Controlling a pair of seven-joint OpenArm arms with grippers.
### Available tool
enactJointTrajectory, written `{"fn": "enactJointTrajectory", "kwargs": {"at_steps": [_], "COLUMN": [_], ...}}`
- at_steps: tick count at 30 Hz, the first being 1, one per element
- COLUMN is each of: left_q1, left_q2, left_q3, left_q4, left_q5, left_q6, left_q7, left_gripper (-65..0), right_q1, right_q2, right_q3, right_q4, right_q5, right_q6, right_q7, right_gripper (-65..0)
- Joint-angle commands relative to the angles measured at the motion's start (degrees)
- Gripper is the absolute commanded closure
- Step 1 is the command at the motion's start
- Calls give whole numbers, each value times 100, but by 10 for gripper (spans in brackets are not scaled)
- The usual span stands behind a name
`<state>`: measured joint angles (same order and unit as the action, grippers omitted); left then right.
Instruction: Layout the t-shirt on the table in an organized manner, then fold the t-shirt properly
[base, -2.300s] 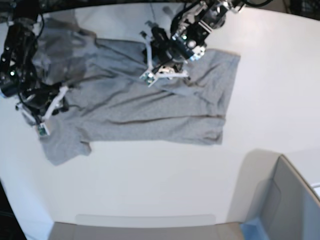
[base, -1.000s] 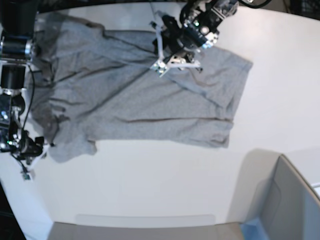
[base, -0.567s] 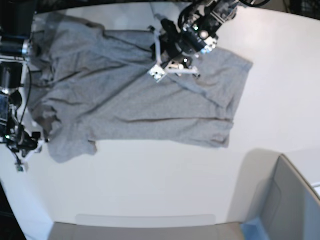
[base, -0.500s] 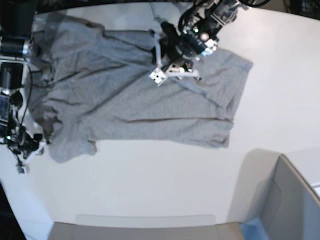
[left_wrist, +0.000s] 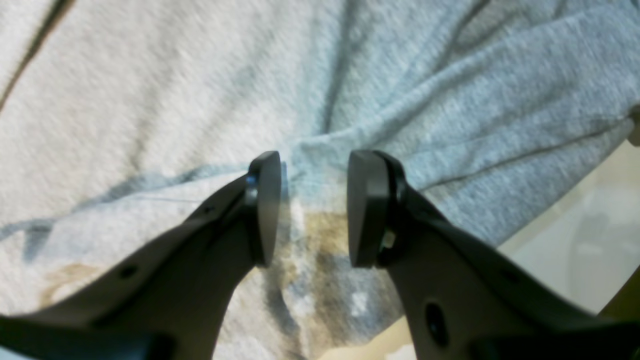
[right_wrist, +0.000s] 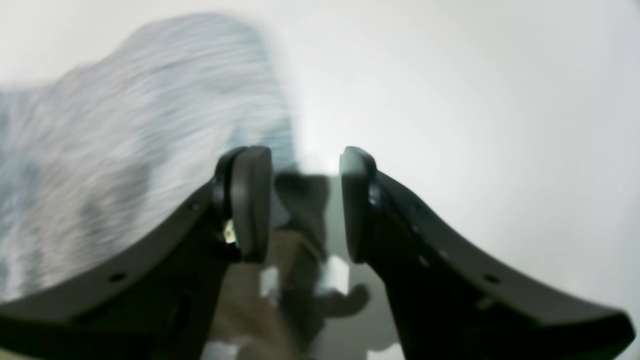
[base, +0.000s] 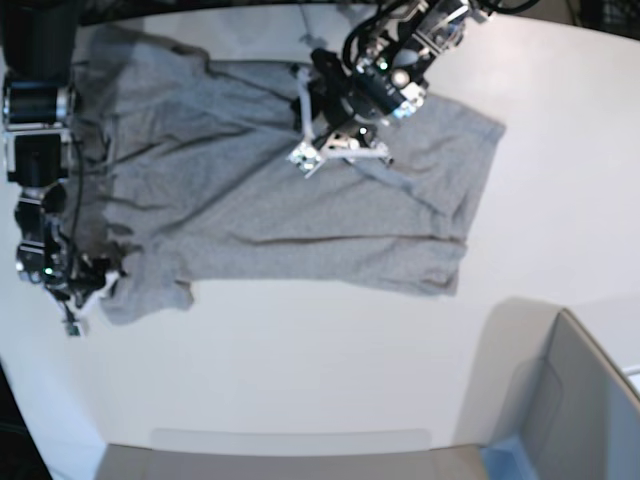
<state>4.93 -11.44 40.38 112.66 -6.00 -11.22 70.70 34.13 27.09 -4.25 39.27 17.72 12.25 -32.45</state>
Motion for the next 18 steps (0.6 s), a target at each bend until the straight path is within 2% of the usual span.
{"fn": "enactJointTrajectory", "kwargs": {"at_steps": [1,6,11,13,18], "left_q1": [-31,-40,-40,-49,-321], "left_q2": [23,23,23,23,15], "left_q3": [-16,-16,-16,-25,-113], "left_q4": [105,105,105,105,272], "left_q5": [7,24,33,33,42], "left_q6": [10,19,28,37,37], "left_q7": [-50,-41,-41,-41,-41], "left_gripper": [-233,-233,-233,-233,-233], "right_q1": [213,495,521,521,486], "right_q2": [126,64,100,100,91], "right_q3": [-28,-72,-80,-80,-80], "right_q4": [78,-705,-749,-749,-757], "right_q5": [9,0,0,0,0], "right_q6": [-16,-333,-324,-324,-324], "right_q7": [278,937,972,972,963], "right_gripper": [-242,-242,-239,-213,-89]}}
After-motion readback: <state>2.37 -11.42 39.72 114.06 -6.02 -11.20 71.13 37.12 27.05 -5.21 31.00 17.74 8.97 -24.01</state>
